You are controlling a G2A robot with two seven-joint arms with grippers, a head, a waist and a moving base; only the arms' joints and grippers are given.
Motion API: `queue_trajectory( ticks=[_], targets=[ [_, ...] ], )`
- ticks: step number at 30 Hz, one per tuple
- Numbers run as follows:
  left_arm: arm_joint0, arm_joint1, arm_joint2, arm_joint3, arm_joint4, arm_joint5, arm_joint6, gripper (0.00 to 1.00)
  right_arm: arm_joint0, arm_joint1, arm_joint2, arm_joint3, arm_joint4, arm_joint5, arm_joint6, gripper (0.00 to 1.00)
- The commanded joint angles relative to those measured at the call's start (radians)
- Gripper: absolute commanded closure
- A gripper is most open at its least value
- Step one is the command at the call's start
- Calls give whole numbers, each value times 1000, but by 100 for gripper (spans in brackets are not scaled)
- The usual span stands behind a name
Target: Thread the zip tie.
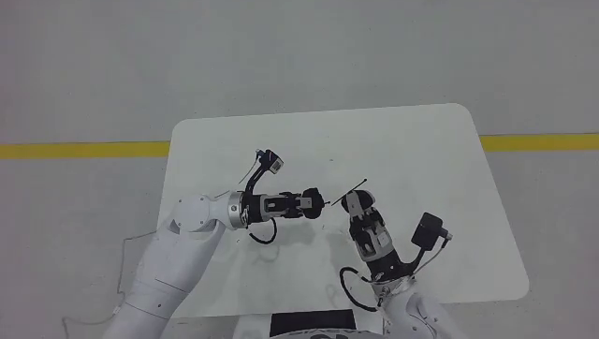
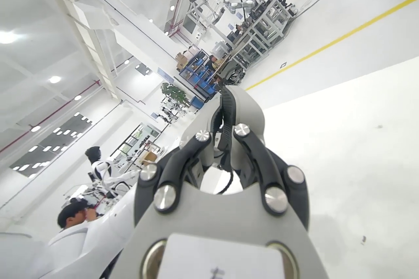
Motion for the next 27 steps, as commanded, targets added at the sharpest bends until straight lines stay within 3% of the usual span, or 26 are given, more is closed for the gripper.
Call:
queue_trajectory(
  ticks=[1,7,23,27],
  targets=[
    [0,0,0,0,0,0,0,100,0,0,0,0,3,-1,3,100],
    [0,0,0,0,0,0,0,100,6,0,0,0,-2,4,8,100],
    [0,0,0,0,0,0,0,100,-8,-5,-45,19,-208,79,-100,100],
    [0,0,0,0,0,0,0,100,-12,-6,-58,34,-223,73,-124,100]
  ],
)
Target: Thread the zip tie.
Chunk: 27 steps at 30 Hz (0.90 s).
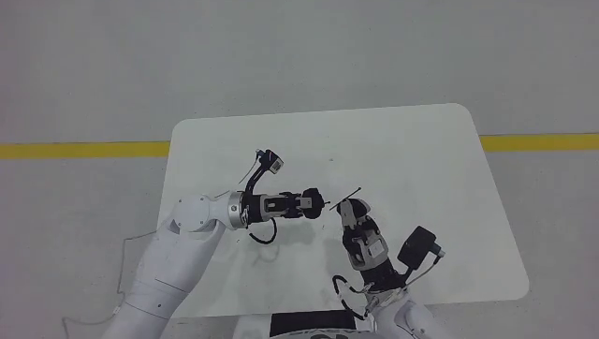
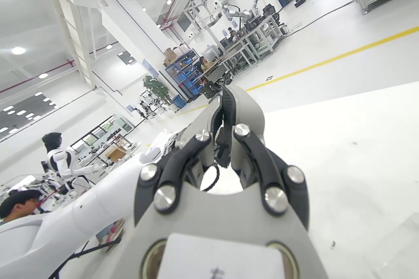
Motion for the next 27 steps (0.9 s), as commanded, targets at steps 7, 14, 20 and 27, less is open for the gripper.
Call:
queue_trajectory(
  ticks=[7,14,20,27],
  targets=[
    [0,0,0,0,0,0,0,100,0,0,-2,15,-11,2,-12,100],
    [0,0,0,0,0,0,0,100,10,-2,-5,13,-7,12,-7,100],
    [0,0,0,0,0,0,0,100,33,-14,-45,31,-32,85,-70,100],
    [0,0,0,0,0,0,0,100,55,-23,-72,54,-61,135,-92,100]
  ],
)
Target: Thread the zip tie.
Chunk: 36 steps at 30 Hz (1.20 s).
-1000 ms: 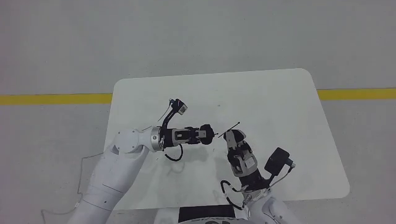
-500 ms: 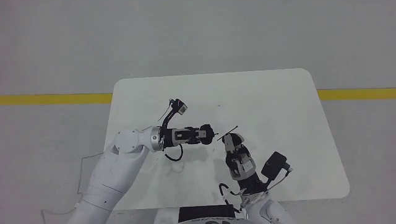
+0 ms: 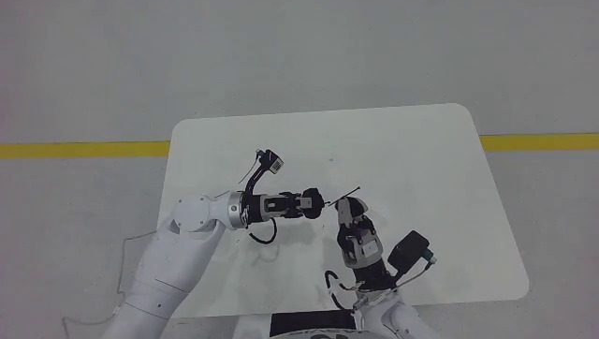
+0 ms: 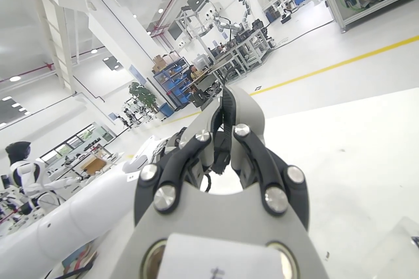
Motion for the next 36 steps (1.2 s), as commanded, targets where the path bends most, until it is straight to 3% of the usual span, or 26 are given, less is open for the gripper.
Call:
queue_trajectory(
  ticks=[1,36],
  targets=[
    [0,0,0,0,0,0,0,100,4,-2,-4,6,-6,11,-2,100],
    [0,0,0,0,0,0,0,100,13,-13,-14,27,-35,50,-36,100]
  ],
)
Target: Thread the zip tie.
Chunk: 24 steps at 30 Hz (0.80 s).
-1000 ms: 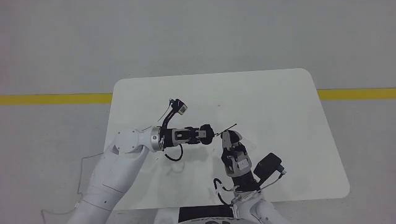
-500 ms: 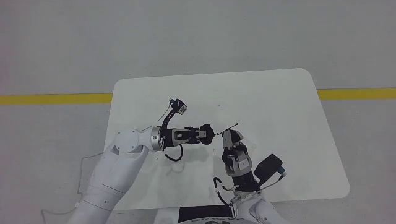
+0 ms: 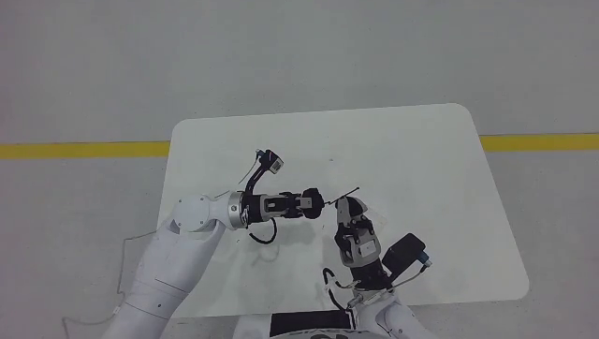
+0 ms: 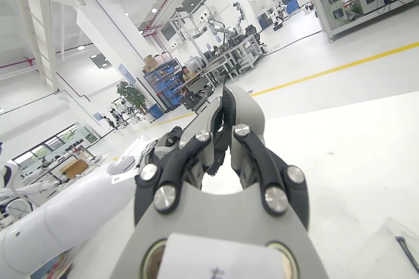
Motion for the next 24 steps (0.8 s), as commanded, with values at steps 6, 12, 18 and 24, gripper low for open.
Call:
queue_trajectory(
  ticks=[6,12,18,24],
  targets=[
    [0,0,0,0,0,0,0,100,-2,-1,2,-2,0,-4,-4,100],
    [0,0,0,0,0,0,0,100,-2,-2,2,-1,3,-6,-2,100],
    [0,0,0,0,0,0,0,100,0,-3,1,1,3,-9,0,100],
    [0,0,0,0,0,0,0,100,2,-5,1,1,7,-12,1,100]
  ],
)
